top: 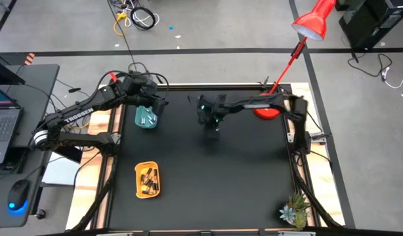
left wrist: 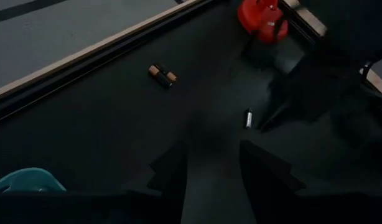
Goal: Sort batteries
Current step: Put the white battery into the blue bin
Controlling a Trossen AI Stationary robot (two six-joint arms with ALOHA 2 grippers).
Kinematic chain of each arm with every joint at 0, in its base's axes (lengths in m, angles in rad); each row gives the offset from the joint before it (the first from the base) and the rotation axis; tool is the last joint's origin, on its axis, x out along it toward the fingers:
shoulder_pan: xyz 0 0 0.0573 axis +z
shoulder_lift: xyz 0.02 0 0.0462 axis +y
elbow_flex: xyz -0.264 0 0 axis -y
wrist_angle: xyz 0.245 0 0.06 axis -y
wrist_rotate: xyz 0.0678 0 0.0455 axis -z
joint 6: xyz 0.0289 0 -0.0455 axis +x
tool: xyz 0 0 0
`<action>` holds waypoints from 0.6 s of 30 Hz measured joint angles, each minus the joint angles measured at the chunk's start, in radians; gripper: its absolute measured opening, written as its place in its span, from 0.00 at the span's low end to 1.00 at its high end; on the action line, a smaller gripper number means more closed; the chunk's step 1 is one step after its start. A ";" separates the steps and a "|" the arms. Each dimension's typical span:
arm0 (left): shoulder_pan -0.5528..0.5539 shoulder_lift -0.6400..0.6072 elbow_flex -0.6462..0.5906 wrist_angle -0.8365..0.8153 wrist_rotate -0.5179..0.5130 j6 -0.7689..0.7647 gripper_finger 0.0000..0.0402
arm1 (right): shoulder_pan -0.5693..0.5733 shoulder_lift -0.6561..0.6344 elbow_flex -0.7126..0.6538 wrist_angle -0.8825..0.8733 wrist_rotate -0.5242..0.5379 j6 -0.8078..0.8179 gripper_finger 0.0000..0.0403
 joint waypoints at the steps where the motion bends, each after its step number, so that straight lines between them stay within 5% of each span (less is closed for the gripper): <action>1: 0.000 0.000 0.000 -0.001 0.000 0.000 0.38 | -0.011 -0.024 0.003 -0.013 0.001 -0.011 0.10; 13: 0.000 0.000 0.000 0.054 -0.007 0.019 0.38 | -0.056 -0.048 -0.074 -0.184 0.103 -0.216 0.44; 18: 0.000 0.001 0.000 0.051 -0.007 0.029 0.38 | -0.037 -0.051 -0.156 -0.103 0.153 -0.317 0.52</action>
